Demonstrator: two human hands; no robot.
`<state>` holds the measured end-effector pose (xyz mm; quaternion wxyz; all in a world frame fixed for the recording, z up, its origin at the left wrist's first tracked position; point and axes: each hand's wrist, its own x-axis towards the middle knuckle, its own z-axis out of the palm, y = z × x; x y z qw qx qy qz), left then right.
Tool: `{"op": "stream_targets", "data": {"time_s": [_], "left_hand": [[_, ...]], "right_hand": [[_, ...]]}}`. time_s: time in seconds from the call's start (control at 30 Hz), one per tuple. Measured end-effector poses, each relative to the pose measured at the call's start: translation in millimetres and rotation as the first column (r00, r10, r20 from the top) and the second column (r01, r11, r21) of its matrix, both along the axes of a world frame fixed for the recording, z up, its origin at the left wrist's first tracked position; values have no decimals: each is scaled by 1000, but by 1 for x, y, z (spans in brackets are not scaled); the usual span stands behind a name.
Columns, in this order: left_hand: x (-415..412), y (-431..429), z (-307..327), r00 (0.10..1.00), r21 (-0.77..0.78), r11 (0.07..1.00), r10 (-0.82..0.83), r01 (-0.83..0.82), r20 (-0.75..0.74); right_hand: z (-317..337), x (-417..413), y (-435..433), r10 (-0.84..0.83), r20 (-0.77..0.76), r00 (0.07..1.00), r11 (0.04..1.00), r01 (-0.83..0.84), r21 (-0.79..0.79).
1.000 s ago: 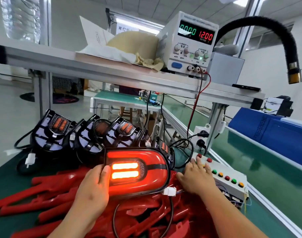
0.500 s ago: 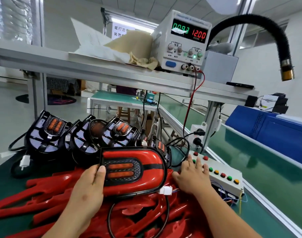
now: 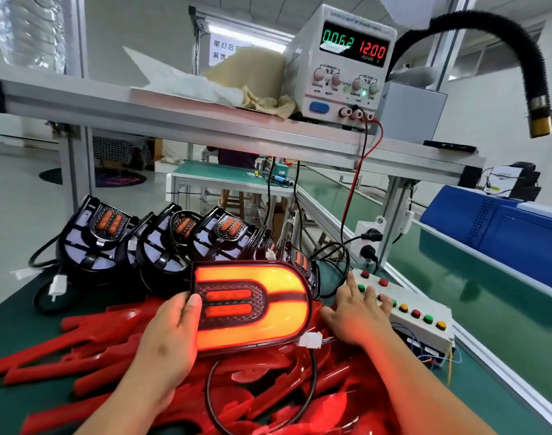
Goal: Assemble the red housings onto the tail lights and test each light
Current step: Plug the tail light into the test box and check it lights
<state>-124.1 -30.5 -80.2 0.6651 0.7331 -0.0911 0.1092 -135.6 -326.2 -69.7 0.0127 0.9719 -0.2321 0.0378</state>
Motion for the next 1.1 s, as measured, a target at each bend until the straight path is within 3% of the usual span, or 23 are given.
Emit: {"op": "stream_targets", "data": {"time_s": [0.57,0.77,1.1], "left_hand": [[-5,5,6,991,-42,995,-98,95,-91],[-5,2,6,1000,4,1000,-4,4,-20],[-1,4,1,1000,-20,999,-31,31,-4]], "right_hand": [[3,-2,2,-4,56,998,1000,4,-1],[6,-2,4,39,0,999,992,-38,-124],[6,-1,2,26,-21,999,996,-28,-83]]}}
